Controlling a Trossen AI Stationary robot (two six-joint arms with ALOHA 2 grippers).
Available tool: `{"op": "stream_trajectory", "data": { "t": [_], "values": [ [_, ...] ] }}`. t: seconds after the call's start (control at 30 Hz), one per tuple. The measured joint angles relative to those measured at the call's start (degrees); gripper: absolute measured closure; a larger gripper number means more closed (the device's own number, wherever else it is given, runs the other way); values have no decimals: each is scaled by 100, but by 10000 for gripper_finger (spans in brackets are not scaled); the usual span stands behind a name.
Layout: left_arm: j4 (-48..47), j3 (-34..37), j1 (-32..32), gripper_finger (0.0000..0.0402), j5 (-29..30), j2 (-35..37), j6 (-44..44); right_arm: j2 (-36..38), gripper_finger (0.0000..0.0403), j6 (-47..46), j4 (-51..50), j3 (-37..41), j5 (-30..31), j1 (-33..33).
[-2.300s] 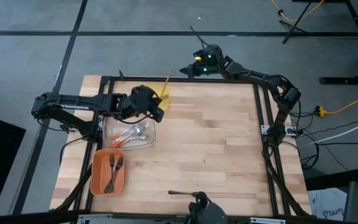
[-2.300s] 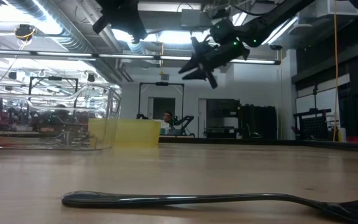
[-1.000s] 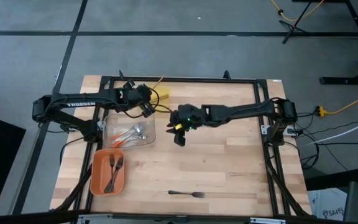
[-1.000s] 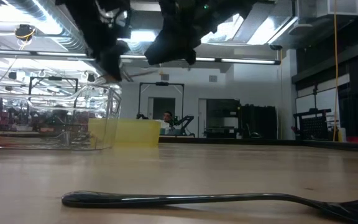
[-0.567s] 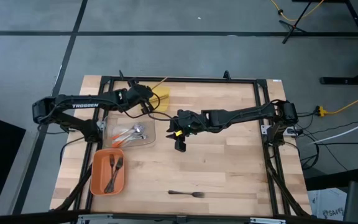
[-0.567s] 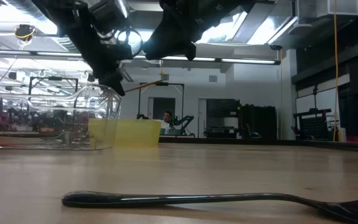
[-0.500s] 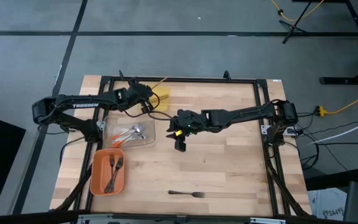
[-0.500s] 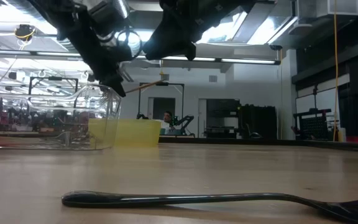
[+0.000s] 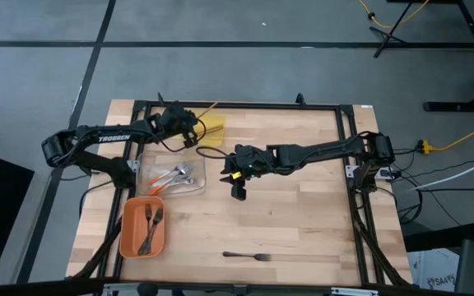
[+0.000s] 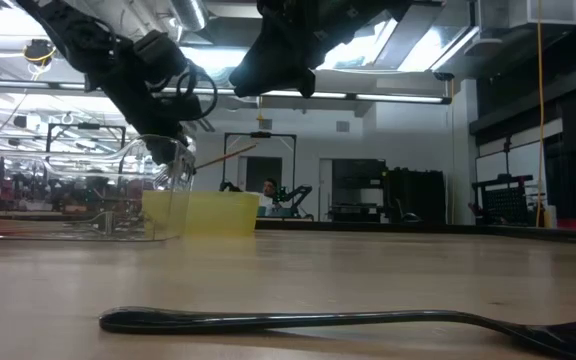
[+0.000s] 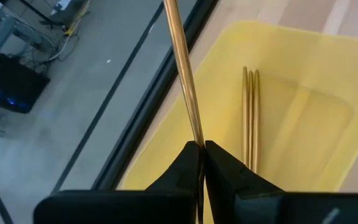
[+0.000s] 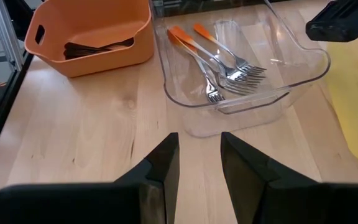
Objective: Sort silverware by color (type)
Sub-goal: Put the gold fork into the yellow bin
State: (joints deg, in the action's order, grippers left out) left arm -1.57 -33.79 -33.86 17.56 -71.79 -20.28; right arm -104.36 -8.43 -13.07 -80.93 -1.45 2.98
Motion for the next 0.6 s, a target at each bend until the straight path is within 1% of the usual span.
{"op": "stream_trajectory", "data": {
  "t": [0.13,0.3,0.4,0.5,0.6],
  "values": [
    [4,21,-109,392,-190,0,-243,0,294,-1,1,0,0,0],
    [2,21,-165,392,-405,0,-301,0,295,0,1,0,0,0],
    [-28,21,-201,392,-606,-2,-565,0,295,0,1,0,0,0],
    [-45,21,-208,392,-761,-112,-868,-2,294,0,1,0,0,0],
    [-13,21,-214,392,-812,-290,-874,-2,294,0,1,0,0,0]
  ]
}}
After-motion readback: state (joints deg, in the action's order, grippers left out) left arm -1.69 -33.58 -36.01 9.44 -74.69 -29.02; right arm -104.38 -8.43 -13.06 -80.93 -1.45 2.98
